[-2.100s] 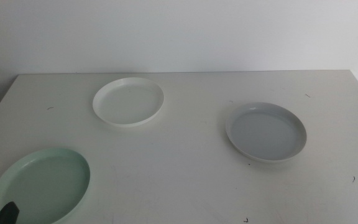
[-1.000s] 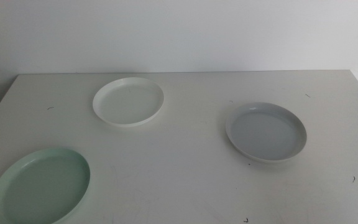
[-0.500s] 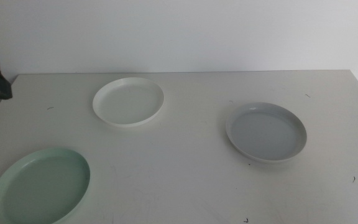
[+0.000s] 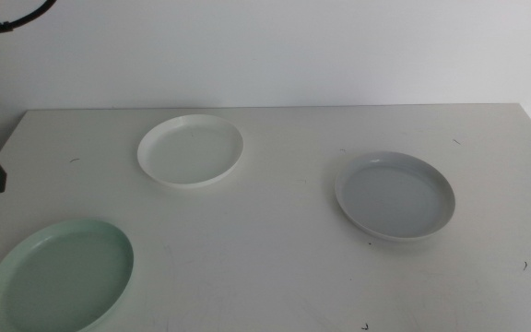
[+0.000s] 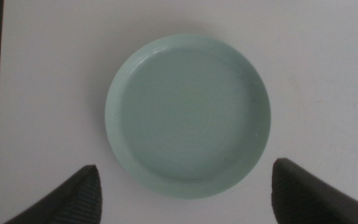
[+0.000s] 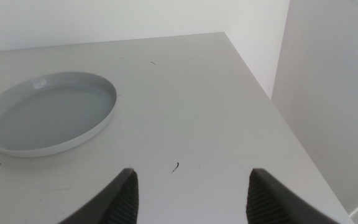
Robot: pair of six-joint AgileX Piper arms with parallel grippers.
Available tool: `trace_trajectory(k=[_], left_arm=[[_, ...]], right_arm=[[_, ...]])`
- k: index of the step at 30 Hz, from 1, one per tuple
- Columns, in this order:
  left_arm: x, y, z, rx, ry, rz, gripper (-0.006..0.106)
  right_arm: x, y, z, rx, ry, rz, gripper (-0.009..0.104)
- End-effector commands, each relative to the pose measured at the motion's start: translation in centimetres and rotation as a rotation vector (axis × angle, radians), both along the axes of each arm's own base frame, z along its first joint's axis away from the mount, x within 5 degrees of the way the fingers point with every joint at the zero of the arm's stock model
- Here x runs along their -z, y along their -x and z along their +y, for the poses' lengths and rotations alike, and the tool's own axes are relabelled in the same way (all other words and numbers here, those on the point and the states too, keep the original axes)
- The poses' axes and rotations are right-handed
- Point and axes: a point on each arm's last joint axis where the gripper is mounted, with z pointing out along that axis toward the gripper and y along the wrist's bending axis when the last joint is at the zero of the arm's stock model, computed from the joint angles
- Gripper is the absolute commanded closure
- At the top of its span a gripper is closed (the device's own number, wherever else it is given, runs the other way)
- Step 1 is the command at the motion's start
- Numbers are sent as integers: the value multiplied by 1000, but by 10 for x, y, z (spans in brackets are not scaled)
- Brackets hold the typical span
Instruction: Stack the three bowls on top of each other.
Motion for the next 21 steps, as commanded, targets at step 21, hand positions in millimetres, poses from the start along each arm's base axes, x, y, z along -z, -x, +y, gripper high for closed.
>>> trace_trajectory(k=[21], left_arm=[[112, -84, 62, 149, 64, 198, -5]], right_arm=[[-15, 2, 1, -13, 27, -113, 50]])
